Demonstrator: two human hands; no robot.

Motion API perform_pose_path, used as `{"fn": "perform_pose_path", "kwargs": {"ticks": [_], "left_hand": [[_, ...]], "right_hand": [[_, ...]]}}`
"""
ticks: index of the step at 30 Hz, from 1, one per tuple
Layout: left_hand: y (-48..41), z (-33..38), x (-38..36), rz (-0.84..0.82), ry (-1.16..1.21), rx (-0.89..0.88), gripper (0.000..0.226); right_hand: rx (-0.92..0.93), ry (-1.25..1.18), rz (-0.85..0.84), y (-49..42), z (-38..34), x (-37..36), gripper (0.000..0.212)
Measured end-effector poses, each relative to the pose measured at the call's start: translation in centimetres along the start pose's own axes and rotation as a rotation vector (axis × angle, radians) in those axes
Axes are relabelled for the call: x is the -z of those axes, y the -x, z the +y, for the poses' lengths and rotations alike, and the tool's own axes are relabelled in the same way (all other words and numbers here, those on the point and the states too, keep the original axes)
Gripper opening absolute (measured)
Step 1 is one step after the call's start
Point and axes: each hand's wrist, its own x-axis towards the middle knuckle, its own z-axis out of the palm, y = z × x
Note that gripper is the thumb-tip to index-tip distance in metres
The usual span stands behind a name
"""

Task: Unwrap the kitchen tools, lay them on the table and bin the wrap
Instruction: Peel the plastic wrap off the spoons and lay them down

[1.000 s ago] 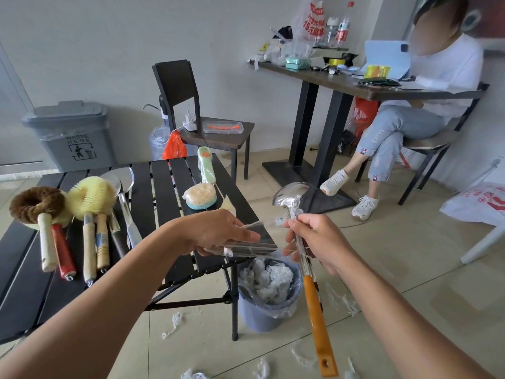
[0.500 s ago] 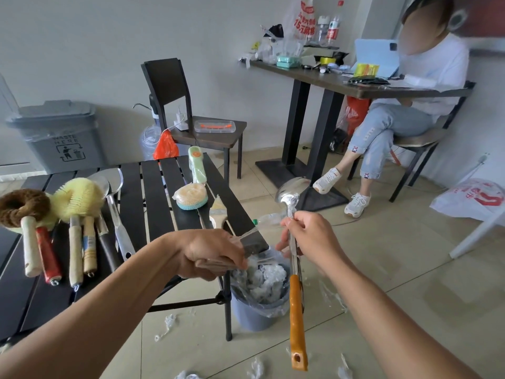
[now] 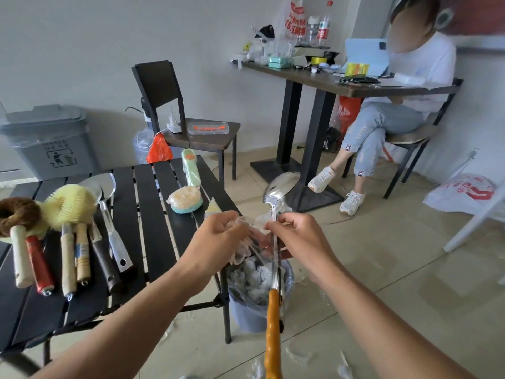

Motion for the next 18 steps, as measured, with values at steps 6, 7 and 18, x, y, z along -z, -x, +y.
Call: {"fn": "perform_pose_path", "kwargs": {"ticks": [6, 7, 18], "left_hand": [[-0.3, -0.5, -1.0, 0.043, 0.498, 0.285, 0.025], [-0.3, -0.4, -1.0, -0.001, 0.573, 0.321, 0.028], [-0.1, -0.3, 0.6, -0.366, 0.168, 0.056, 0.038]], "right_hand": [[-0.164, -0.453, -0.182, 0.1, -0.2, 0.7, 0.011], [-0.162, -0.496, -0.204, 0.1, -0.2, 0.8, 0.012], [0.02, -0.162, -0.154, 0.9, -0.3, 2.5, 0.034]]}}
